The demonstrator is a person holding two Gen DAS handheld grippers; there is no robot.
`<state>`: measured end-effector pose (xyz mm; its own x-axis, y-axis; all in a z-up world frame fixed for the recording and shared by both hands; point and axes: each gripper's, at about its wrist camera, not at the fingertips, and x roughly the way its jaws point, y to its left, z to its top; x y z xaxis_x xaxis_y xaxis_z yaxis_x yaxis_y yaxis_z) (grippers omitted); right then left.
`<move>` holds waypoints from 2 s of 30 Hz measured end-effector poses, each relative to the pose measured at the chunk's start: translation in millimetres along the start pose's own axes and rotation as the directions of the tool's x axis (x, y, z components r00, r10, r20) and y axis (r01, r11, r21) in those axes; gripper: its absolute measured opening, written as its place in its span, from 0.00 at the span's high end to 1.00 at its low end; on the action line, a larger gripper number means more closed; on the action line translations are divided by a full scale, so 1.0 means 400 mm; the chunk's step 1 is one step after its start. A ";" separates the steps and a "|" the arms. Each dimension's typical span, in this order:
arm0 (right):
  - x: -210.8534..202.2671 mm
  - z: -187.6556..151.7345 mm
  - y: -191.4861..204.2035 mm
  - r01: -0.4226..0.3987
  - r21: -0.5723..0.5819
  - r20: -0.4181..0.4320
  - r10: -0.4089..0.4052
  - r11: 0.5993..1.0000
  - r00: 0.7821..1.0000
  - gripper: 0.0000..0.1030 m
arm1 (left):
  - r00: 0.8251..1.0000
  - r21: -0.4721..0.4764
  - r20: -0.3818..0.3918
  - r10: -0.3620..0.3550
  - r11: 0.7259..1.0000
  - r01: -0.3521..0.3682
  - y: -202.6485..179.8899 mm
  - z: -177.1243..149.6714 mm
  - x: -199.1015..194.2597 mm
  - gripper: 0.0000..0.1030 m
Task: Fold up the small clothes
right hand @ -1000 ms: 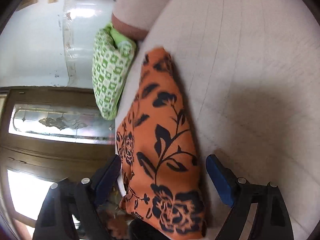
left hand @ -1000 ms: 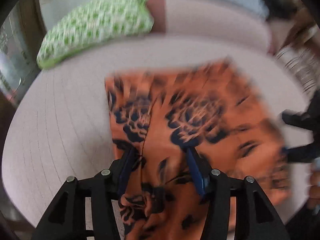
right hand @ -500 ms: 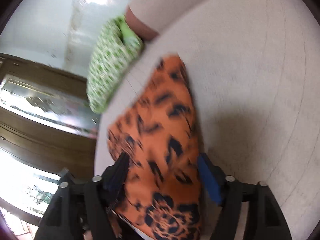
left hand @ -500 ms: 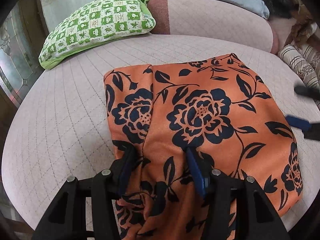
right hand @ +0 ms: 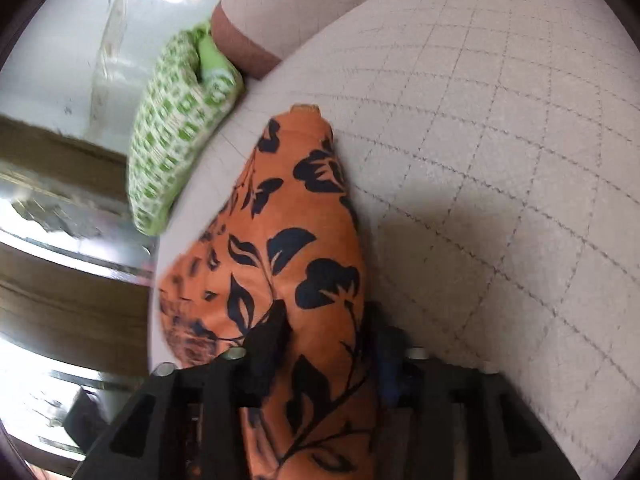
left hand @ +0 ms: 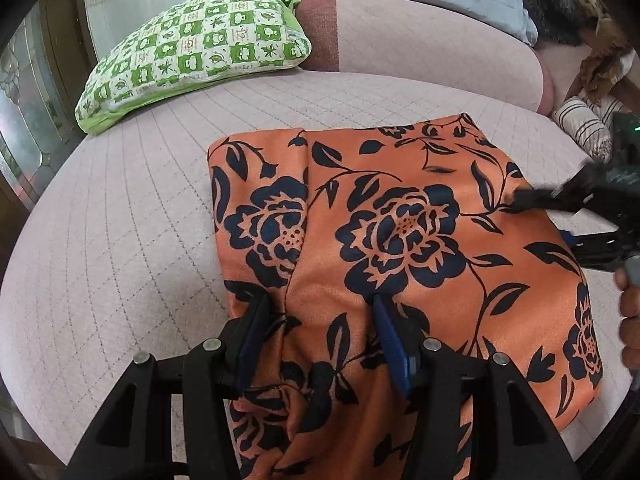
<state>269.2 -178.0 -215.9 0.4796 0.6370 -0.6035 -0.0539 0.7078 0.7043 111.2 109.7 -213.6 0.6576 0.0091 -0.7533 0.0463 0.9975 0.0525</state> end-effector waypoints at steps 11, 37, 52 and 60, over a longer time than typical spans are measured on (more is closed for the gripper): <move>-0.060 -0.129 0.099 -0.008 -0.196 -0.028 0.003 0.981 1.000 0.38 | 0.990 -0.121 0.006 -0.141 0.983 0.141 0.059 0.022 -0.067 0.46; -0.074 -0.205 0.107 -0.090 -0.261 -0.114 0.061 0.961 0.992 0.25 | 0.928 -0.384 0.053 -0.368 0.851 0.359 0.222 -0.019 -0.116 0.35; -0.084 -0.212 0.109 -0.119 -0.273 -0.119 0.090 0.954 0.989 0.20 | 0.977 -0.296 -0.044 -0.208 0.937 0.187 0.160 0.101 0.019 0.45; -0.169 -0.213 0.119 -0.024 -0.303 -0.001 0.025 0.953 1.000 0.20 | 0.999 -0.203 0.007 -0.032 0.979 0.033 0.099 0.067 -0.073 0.35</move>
<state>159.6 -161.5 -173.6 0.4773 0.6545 -0.5864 -0.3283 0.7518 0.5718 114.1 147.0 -171.9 0.6613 -0.0238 -0.7497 -0.0856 0.9906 -0.1069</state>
